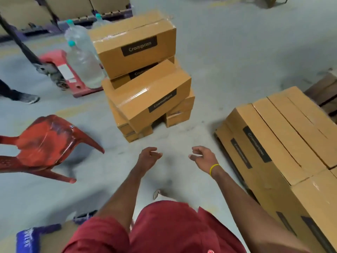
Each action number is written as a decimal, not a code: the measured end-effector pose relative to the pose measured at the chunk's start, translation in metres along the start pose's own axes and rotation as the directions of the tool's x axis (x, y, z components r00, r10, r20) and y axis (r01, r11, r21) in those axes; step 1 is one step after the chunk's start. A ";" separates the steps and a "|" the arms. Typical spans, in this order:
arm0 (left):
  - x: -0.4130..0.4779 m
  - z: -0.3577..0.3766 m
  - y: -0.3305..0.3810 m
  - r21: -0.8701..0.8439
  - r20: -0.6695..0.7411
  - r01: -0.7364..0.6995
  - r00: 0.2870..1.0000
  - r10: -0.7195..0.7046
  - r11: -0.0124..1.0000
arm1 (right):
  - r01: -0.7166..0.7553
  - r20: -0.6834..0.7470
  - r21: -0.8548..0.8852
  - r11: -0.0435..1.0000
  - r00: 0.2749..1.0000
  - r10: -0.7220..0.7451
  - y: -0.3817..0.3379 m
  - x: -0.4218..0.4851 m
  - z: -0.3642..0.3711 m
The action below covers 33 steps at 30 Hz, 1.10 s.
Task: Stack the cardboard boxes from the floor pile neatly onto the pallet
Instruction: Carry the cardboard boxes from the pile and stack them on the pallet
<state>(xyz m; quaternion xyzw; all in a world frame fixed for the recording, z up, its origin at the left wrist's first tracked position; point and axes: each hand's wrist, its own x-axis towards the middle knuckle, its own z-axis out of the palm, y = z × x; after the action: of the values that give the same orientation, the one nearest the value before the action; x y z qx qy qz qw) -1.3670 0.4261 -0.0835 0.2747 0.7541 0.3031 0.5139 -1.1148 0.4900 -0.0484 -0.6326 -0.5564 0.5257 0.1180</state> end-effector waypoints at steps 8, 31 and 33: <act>0.059 -0.042 0.011 -0.115 -0.056 0.047 0.997 -0.053 0.992 | -0.041 -0.047 0.061 0.997 0.998 0.044 -0.032 0.058 0.015; 0.376 -0.086 0.138 -0.490 -0.610 0.215 0.607 -0.508 0.845 | 0.105 -0.222 -0.086 0.991 0.967 -0.121 -0.227 0.557 -0.078; 0.389 -0.088 0.135 -0.482 -0.626 0.259 0.567 -0.536 0.837 | 0.043 -0.202 -0.131 0.990 0.977 -0.069 -0.229 0.588 -0.080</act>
<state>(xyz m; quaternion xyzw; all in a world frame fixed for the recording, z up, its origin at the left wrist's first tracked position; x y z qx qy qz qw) -1.5604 0.7831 -0.1950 -0.1448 0.8742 0.3856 0.2570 -1.2851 1.0922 -0.1605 -0.6739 -0.5908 0.4178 0.1493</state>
